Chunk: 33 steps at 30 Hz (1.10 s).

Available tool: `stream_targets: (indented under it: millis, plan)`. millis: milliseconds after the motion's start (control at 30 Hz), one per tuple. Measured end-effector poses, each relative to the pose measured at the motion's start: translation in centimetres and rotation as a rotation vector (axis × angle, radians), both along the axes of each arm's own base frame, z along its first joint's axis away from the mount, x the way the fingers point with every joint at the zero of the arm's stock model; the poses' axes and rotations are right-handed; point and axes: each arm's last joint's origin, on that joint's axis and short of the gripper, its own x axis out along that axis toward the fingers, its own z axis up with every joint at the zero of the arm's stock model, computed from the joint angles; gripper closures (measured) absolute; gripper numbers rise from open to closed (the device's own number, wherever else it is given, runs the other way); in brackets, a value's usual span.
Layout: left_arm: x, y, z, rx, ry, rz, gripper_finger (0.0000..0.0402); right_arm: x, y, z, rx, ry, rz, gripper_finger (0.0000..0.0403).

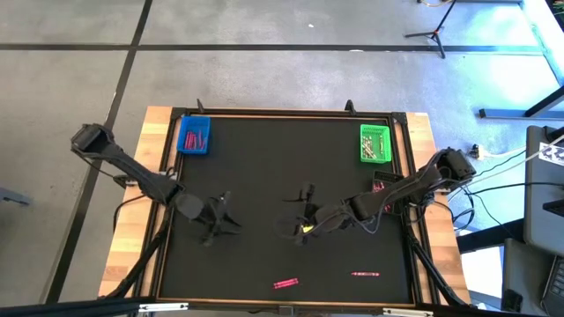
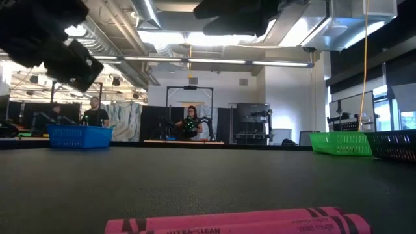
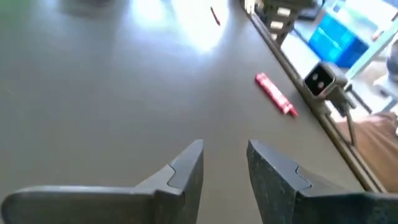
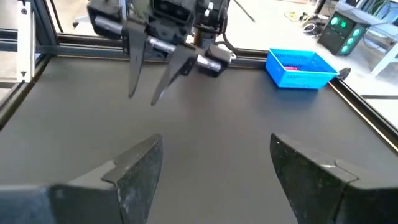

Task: Sort crayons
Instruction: Put the pink crayon into the black bin

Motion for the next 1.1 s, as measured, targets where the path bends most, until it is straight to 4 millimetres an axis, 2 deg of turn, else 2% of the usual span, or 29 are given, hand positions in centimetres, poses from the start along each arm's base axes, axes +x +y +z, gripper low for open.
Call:
stream_targets:
  millis: [200,433,600,900,1100]
  plan:
    - [-1.7,0.8,1.9,0.003,-0.145,-0.037,0.0286,-0.7,-0.3,0.9,0.026,0.012,-0.001,0.0107]
    - [-3.7,2.2,1.3,0.120,-0.252,0.003,0.0286,-2.5,-1.0,1.5,0.063,0.125,-0.043,0.0107]
    - [-4.0,2.8,1.2,0.176,-0.322,-0.010,0.0286,-4.2,-1.6,2.1,0.136,0.216,-0.061,0.0107]
    - [-3.9,3.2,1.2,0.193,-0.317,0.044,0.0286,-6.0,-1.8,0.2,0.357,0.491,-0.113,0.0107]
    - [-3.9,3.2,1.2,0.153,-0.312,0.058,0.0286,-8.2,-1.0,-0.9,0.435,0.711,-0.182,0.0107]
